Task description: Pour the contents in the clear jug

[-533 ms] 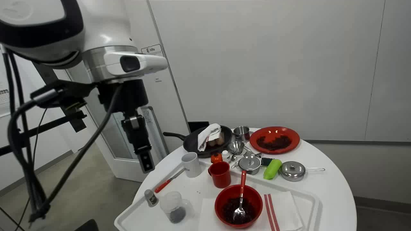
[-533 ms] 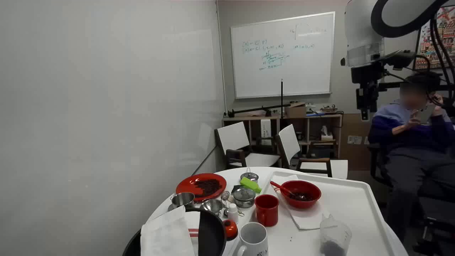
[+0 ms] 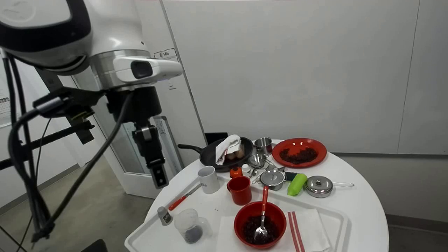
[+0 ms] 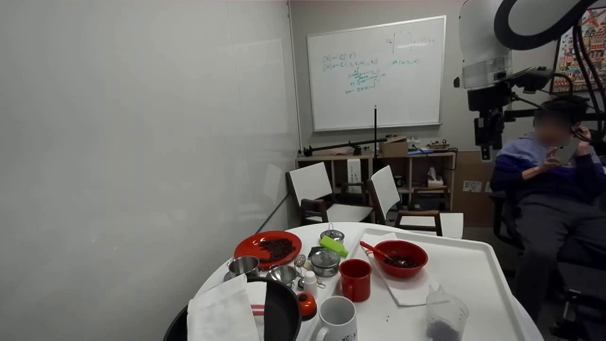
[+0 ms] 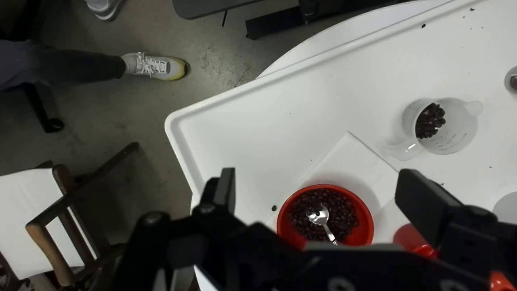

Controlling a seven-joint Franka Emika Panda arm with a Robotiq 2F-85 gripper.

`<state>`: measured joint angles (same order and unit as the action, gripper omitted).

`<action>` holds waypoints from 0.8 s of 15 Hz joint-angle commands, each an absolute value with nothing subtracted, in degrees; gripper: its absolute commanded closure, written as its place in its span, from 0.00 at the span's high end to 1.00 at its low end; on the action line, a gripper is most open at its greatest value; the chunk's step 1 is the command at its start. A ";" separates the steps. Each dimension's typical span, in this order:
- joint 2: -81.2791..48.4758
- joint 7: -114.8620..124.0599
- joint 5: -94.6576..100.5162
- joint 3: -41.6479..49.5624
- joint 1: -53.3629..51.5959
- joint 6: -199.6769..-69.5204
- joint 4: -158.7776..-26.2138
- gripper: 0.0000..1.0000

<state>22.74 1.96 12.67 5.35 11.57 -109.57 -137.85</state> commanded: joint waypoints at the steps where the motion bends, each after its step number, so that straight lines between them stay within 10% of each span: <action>1: 22.74 4.34 12.99 5.56 11.09 -109.79 -137.78 1.00; 12: 15.46 43.24 12.63 -2.42 11.36 -120.30 -137.11 1.00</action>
<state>19.85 34.75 12.40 -0.39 11.52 -117.04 -137.91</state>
